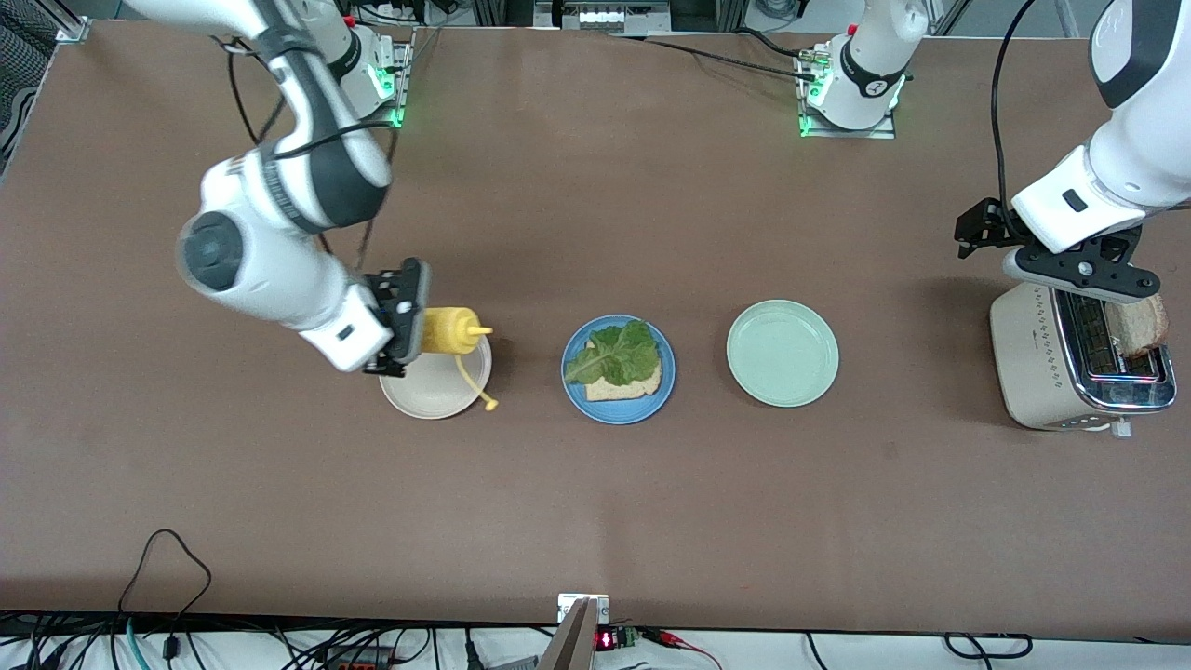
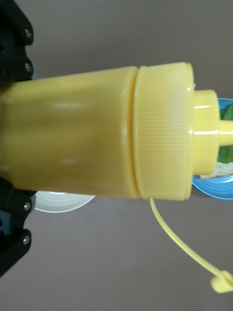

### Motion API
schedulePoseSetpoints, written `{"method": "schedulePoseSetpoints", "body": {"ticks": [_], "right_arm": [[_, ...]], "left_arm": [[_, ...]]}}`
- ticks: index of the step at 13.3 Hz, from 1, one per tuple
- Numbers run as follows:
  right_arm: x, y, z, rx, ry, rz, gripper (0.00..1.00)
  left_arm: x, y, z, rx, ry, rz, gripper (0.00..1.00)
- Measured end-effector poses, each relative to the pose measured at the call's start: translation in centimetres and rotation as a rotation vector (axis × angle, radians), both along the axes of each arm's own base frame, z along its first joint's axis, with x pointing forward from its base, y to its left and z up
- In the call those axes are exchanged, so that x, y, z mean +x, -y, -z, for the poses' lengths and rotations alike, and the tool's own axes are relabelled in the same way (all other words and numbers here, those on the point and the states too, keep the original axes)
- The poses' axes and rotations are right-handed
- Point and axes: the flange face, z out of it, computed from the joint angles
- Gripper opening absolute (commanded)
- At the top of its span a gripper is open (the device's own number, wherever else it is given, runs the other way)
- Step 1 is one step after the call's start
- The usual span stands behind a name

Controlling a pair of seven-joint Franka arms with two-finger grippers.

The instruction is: Make sandwich in blue plate with both arms

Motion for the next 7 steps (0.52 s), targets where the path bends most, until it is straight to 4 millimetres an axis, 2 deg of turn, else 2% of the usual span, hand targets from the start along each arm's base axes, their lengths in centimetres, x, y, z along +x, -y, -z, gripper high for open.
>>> {"method": "schedulePoseSetpoints", "body": {"ticks": [3, 5, 7], "right_arm": [[-3.0, -6.3, 2.4, -0.115, 0.032, 0.021, 0.00], [-4.2, -9.1, 4.8, -0.164, 0.056, 0.014, 0.00], [-4.9, -11.0, 7.5, -0.197, 0.076, -0.019, 0.00]], "left_arm": [[0.0, 0.0, 0.0, 0.000, 0.000, 0.000, 1.00], [0.0, -0.1, 0.0, 0.000, 0.000, -0.001, 1.00], [0.0, -0.1, 0.0, 0.000, -0.001, -0.002, 1.00]]}}
